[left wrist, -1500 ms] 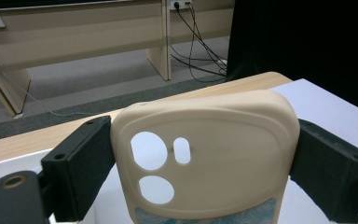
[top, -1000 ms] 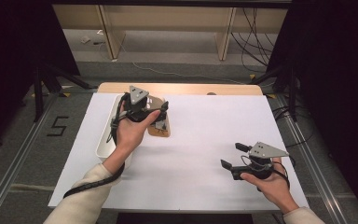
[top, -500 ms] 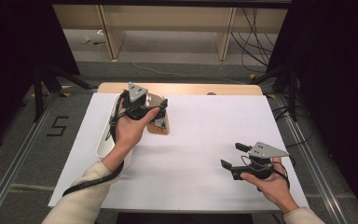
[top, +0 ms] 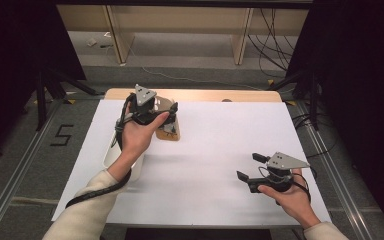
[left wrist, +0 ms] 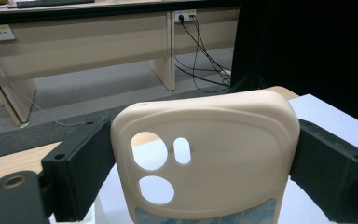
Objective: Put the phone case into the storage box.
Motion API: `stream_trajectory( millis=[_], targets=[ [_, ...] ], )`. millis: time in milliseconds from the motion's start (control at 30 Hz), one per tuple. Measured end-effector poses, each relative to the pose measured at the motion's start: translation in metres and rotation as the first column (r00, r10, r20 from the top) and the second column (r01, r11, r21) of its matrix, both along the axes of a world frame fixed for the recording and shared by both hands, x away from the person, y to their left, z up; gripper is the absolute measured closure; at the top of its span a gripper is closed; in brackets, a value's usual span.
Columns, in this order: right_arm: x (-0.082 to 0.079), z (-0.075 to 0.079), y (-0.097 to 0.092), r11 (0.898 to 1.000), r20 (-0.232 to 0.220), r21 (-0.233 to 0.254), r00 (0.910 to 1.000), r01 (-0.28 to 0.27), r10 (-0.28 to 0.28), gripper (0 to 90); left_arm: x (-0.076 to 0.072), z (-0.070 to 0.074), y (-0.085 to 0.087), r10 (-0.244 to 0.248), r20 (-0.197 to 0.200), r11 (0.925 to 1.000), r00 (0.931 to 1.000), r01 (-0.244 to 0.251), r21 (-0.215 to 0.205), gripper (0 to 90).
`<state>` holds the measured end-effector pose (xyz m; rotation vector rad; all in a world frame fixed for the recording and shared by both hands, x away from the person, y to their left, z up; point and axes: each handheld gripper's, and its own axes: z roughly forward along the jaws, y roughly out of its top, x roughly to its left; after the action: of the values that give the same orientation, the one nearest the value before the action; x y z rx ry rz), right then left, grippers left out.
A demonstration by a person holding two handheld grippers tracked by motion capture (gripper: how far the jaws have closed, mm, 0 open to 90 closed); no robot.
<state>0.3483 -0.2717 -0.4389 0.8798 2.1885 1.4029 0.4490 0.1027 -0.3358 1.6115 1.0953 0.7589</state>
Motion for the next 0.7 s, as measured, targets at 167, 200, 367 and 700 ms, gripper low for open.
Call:
stream_trajectory(
  millis=[167, 200, 367, 700],
  targets=[
    [0.0, -0.0001, 0.0001, 1.0, 0.0, 0.0, 1.0, -0.001, 0.001, 15.2, 0.0009, 0.0009, 0.0017, 0.004, 0.003, 1.0, 1.0, -0.004, 0.0, 10.9],
    [-0.0001, 0.0, 0.0001, 1.0, 0.0, 0.0, 1.0, -0.001, 0.001, 15.2, 0.0011, 0.0012, 0.0021, 0.003, 0.003, 1.0, 1.0, -0.003, 0.002, 10.9],
    [-0.0001, 0.0001, -0.0001, 1.0, -0.002, -0.003, 1.0, 0.0, 0.0, 15.3, 0.0018, 0.0026, 0.0032, 0.007, 0.006, 1.0, 1.0, -0.007, 0.001, 10.9],
    [0.0002, -0.0003, 0.0002, 1.0, -0.001, -0.001, 1.0, -0.003, 0.003, 15.2, 0.0026, 0.0054, 0.0067, 0.012, 0.012, 0.9999, 0.9999, -0.012, 0.001, 10.9]
  ],
)
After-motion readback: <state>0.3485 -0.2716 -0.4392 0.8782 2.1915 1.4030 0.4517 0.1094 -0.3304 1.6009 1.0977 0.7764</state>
